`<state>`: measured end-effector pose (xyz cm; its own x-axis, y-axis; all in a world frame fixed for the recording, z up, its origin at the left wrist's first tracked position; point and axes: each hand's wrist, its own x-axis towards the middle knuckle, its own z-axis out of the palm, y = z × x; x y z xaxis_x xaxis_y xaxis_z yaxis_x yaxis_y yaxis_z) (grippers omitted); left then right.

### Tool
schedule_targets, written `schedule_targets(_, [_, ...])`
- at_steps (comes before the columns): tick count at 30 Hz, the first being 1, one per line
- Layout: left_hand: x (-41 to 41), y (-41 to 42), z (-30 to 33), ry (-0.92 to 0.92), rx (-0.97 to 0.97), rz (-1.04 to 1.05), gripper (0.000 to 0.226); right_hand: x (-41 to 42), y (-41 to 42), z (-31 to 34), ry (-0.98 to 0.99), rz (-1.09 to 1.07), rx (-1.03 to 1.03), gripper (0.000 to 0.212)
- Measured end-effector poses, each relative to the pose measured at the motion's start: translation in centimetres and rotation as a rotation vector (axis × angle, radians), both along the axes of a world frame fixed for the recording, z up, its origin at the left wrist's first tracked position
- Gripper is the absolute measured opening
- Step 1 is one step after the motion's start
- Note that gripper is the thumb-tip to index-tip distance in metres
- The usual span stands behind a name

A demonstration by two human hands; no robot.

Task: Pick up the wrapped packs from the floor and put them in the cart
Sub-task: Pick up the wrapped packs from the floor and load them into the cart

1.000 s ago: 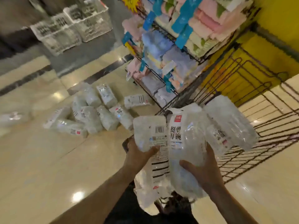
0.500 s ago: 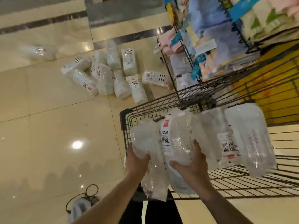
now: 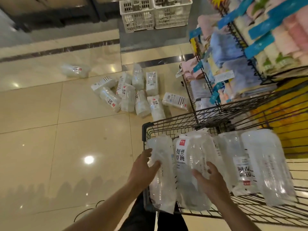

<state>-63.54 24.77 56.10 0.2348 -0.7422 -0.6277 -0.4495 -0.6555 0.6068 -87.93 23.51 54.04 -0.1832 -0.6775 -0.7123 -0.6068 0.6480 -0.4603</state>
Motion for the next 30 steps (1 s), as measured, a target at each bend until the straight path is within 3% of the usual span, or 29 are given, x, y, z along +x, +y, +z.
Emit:
schedule_targets(3, [2.1, 0.4, 3.4, -0.020, -0.079, -0.117, 0.054, 0.8, 0.1, 3.7, -0.075, 0.009, -0.137, 0.049])
schedule_targets(6, [5.0, 1.4, 6.2, -0.069, -0.153, -0.131, 0.050, 1.7, 0.5, 6.9, -0.119, -0.002, -0.293, 0.036])
schedule_targets(11, [10.2, 4.3, 8.3, -0.078, -0.201, -0.017, 0.035, 4.5, 1.4, 9.4, -0.242, -0.043, -0.282, 0.055])
schedule_targets(18, [21.2, 8.4, 5.5, -0.036, -0.129, 0.028, 0.021, 11.9, 2.6, 8.7, -0.193, -0.007, -0.243, 0.020])
schedule_targets(30, [45.1, 11.5, 4.1, -0.014, -0.020, 0.265, 0.021, 31.6, 0.3, 6.7, -0.139, -0.121, -0.010, 0.022])
